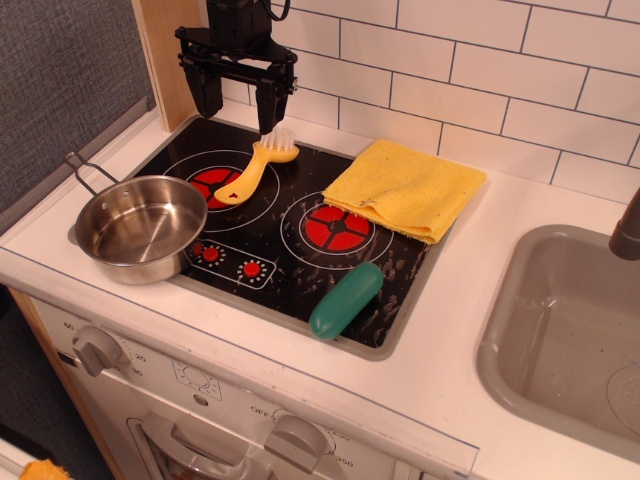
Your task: Put the pot on top of the yellow cloth.
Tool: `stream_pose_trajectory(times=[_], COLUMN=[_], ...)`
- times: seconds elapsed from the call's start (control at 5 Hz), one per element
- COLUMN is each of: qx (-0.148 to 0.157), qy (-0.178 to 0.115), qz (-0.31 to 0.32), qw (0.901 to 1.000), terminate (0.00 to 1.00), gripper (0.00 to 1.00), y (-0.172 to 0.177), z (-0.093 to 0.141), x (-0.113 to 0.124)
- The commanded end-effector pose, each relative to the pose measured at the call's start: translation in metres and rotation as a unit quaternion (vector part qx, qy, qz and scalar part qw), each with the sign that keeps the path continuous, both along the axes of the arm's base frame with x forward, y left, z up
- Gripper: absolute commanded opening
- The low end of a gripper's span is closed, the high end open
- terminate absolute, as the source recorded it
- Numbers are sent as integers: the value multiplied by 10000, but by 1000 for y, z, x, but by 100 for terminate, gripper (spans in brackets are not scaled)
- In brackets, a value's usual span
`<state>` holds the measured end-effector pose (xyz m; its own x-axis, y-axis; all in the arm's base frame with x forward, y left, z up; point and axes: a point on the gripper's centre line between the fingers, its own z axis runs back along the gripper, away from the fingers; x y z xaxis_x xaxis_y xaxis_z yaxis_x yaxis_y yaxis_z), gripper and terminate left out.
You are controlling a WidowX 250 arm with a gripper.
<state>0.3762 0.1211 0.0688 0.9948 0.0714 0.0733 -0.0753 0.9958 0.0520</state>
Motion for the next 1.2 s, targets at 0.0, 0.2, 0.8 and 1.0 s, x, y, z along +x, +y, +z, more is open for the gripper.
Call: stream_pose_trajectory(times=[0.0,0.2,0.8,1.0], qx=[0,69,255,359], qy=[0,-34,423,680], qz=[0,-124,-323,-299], qw=[10000,9999,9983,9966], terminate=[0,0,0,0], gripper=[100,100,100,100], y=[0,-15,-25,-20], z=[0,10,-25,-47], x=[0,-29,-99,-108])
